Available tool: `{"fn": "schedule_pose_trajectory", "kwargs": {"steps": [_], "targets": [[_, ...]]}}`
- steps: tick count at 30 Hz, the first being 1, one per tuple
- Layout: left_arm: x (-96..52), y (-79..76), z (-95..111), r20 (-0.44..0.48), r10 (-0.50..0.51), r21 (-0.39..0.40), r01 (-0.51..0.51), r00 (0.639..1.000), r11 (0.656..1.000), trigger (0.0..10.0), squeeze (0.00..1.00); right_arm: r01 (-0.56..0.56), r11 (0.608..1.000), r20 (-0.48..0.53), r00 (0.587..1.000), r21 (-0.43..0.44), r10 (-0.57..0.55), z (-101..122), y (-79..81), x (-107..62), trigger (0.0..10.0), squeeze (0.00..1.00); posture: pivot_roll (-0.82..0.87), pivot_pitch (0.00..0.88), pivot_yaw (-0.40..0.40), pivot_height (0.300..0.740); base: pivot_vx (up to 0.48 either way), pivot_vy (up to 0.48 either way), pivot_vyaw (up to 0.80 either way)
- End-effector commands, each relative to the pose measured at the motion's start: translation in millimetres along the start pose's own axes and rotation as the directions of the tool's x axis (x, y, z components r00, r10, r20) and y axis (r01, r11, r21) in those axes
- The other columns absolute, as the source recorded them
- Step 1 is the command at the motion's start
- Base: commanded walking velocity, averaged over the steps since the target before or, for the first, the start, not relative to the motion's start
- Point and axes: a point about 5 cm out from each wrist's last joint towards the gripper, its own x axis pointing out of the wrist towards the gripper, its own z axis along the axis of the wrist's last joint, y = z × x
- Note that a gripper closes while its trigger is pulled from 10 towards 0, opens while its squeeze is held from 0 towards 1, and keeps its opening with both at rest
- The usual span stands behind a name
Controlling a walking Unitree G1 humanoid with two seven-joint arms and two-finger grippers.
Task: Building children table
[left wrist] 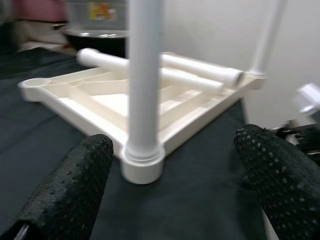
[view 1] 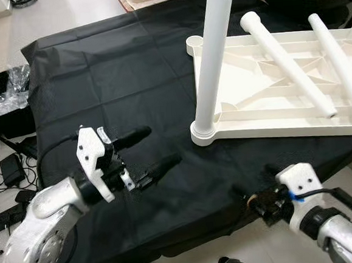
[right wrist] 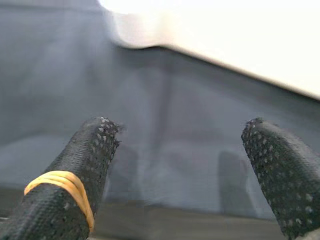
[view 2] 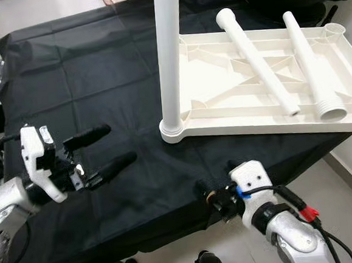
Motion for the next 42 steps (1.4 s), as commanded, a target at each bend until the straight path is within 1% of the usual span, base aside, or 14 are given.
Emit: {"fn": "schedule_pose_trajectory", "kwargs": {"steps": [1,3,4,5,7,10,20,28,30,32,35,40,41,42], "targets": [[3.2,-1.5,-6.1,-0.013,0.006,-0.006,-0.006,1.000,1.000,10.0,0.00,0.080,0.997,-0.018,0.997,0.003,-0.079,-5.3,-8.9,-2.6,10.0,0.00,-0.06,0.206,0.030,0.740,0.000,0.000,0.00],[5.6,-2.3,-6.9,-0.011,0.006,-0.007,-0.006,1.000,1.000,10.0,0.00,0.104,0.995,-0.022,0.994,0.006,-0.104,-6.3,-12.0,-3.4,10.0,0.00,-0.06,0.206,0.030,0.740,0.000,0.000,0.00],[32.4,-10.3,-14.6,-0.009,-0.028,-0.003,0.028,1.000,1.000,10.0,0.00,0.233,0.972,-0.068,0.971,0.035,-0.231,-14.7,-33.0,-6.0,10.0,0.00,-0.06,0.195,0.020,0.740,0.000,0.000,0.00],[32.4,-10.3,-14.6,-0.009,-0.028,-0.003,0.028,1.000,1.000,10.0,0.00,0.233,0.972,-0.068,0.971,0.035,-0.231,-14.7,-33.0,-6.0,10.0,0.00,-0.06,0.195,0.020,0.740,0.000,0.000,0.00],[55.4,-11.5,-20.2,-0.022,-0.014,0.021,0.014,1.000,1.000,10.0,0.00,0.294,0.955,-0.090,0.953,0.028,-0.290,-18.4,-41.7,-8.1,10.0,0.00,-0.06,0.193,0.019,0.740,0.000,0.000,0.00],[82.0,1.6,-23.5,-0.031,0.098,0.034,-0.097,0.995,0.995,10.0,0.00,0.315,0.949,-0.096,0.945,0.012,-0.312,-19.2,-42.2,-7.5,10.0,0.00,-0.07,0.192,0.024,0.740,0.000,0.000,0.00],[121.6,21.6,-17.5,0.002,0.223,0.108,-0.222,0.975,0.969,10.0,0.00,0.381,0.924,-0.100,0.920,-0.002,-0.380,-19.3,-55.4,-6.7,10.0,0.00,-0.07,0.202,0.035,0.740,0.000,0.000,0.00],[129.2,17.3,-16.9,0.022,0.191,0.081,-0.193,0.981,0.978,10.0,0.00,0.407,0.914,-0.114,0.907,-0.015,-0.406,-21.8,-58.9,-7.5,10.0,0.00,-0.06,0.209,0.038,0.740,0.000,0.000,0.00],[134.3,6.6,-17.2,0.042,0.120,0.040,-0.121,0.992,0.992,10.0,0.00,0.429,0.903,-0.122,0.895,-0.028,-0.429,-23.3,-62.9,-7.7,10.0,0.00,-0.06,0.212,0.040,0.740,0.000,0.000,0.00],[134.3,6.6,-17.2,0.042,0.120,0.040,-0.121,0.992,0.992,10.0,0.00,0.429,0.903,-0.122,0.895,-0.028,-0.429,-23.3,-62.9,-7.7,10.0,0.00,-0.06,0.212,0.040,0.740,0.000,0.000,0.00],[143.8,-12.8,-18.2,0.064,0.001,0.010,-0.001,0.998,1.000,10.0,0.00,0.460,0.887,-0.115,0.879,-0.045,-0.462,-21.3,-71.7,-4.7,10.0,0.00,-0.06,0.214,0.040,0.740,0.000,0.000,0.00],[152.9,-9.1,-24.3,0.042,0.034,0.018,-0.035,0.999,0.999,10.0,0.00,0.465,0.884,-0.105,0.878,-0.043,-0.467,-18.7,-73.5,-1.4,10.0,0.00,-0.06,0.215,0.042,0.740,0.000,0.000,0.00],[154.6,-8.1,-24.7,0.042,0.040,0.019,-0.041,0.998,0.999,6.9,0.00,0.466,0.884,-0.103,0.878,-0.043,-0.468,-18.3,-73.7,-1.1,10.0,0.00,-0.06,0.216,0.041,0.740,0.000,0.000,0.00],[155.8,-7.5,-25.0,0.042,0.043,0.020,-0.044,0.998,0.999,6.9,0.00,0.467,0.883,-0.102,0.877,-0.044,-0.469,-18.1,-73.8,-1.0,10.0,0.00,-0.06,0.216,0.041,0.740,0.000,0.000,0.00]]}}
